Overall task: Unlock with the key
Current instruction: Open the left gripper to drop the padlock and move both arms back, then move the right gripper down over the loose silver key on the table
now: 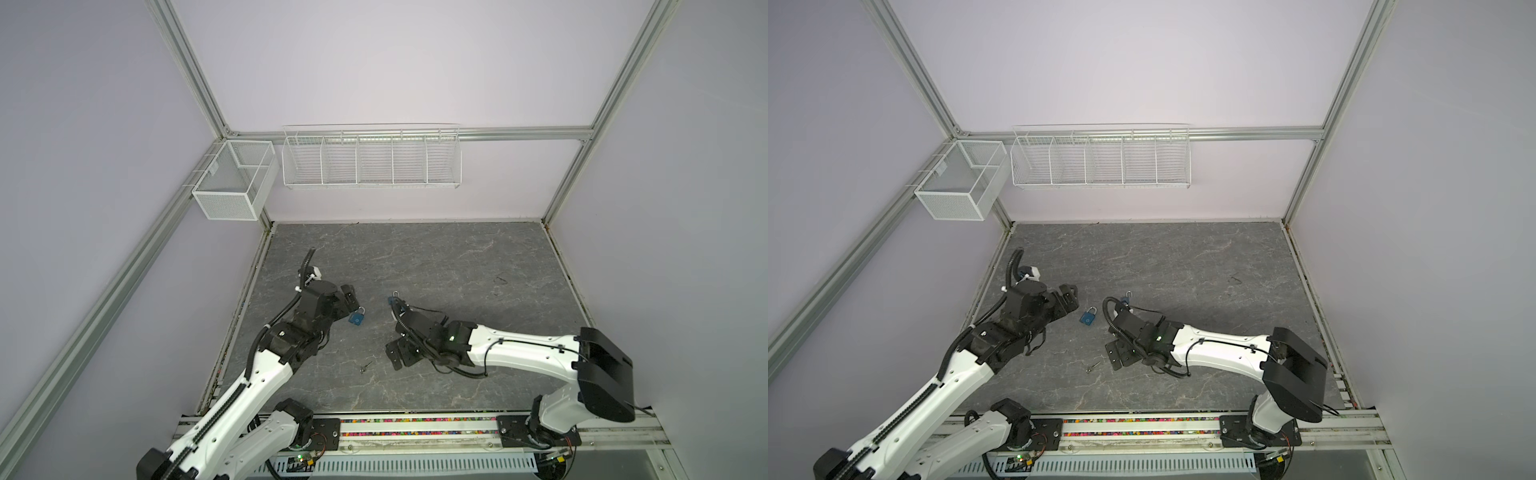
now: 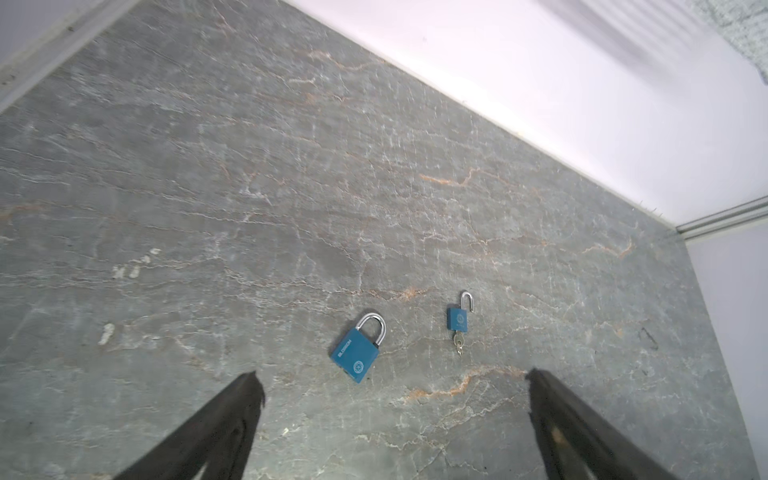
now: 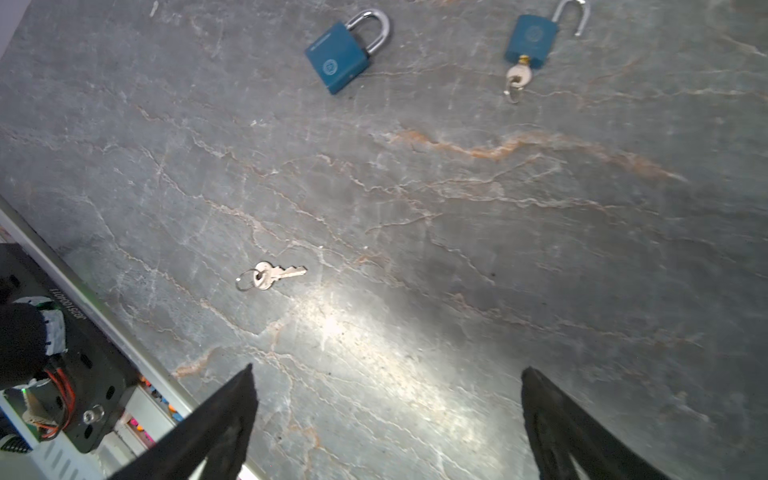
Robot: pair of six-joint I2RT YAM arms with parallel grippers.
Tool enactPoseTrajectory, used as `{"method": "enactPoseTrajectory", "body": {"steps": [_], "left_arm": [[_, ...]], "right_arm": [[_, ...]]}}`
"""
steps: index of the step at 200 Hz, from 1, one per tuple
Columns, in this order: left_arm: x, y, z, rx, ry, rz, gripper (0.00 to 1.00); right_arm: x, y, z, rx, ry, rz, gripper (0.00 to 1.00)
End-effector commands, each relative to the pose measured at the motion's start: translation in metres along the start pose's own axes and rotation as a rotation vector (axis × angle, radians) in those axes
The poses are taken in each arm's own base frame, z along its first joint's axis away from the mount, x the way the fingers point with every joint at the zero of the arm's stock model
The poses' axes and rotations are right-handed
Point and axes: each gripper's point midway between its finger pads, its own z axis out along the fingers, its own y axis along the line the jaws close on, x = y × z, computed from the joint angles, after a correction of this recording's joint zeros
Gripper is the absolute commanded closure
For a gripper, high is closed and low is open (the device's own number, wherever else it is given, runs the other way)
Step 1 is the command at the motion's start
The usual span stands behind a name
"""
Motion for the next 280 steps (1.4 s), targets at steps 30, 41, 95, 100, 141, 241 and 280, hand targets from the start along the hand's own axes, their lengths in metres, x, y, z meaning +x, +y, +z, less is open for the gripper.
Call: {"method": "enactPoseTrajectory", "body": {"steps": [30,41,95,100,141,241,280], "left_arm": [[0.003,0.034,-0.022,-0.097,-0.003,0.024,0.01],[0.005,0.035,-0.022,-0.099,0.004,0.024,0.01],[-0.001,0.043,-0.041,-0.107,-0.025,0.007,0.01],[-0.002,0.044,-0.044,-0.11,-0.032,0.008,0.01],[-0.009,0.051,-0.054,-0.131,-0.074,-0.001,0.01],[-0.005,0.052,-0.048,-0.135,-0.068,-0.017,0.01],[-0.003,0.045,-0.044,-0.101,-0.057,-0.017,0.01]], "right_arm": [[-0.003,0.024,0.031,0.075,-0.018,0.016,0.02],[-0.001,0.029,0.039,0.08,-0.001,0.006,0.02],[0.0,0.048,0.068,0.113,0.039,-0.067,0.02],[0.001,0.05,0.07,0.109,0.045,-0.074,0.02],[0.013,0.054,0.087,0.122,0.089,-0.106,0.02],[0.028,0.031,0.088,0.222,0.121,-0.148,0.03],[0.034,0.006,0.074,0.236,0.122,-0.095,0.04]]}}
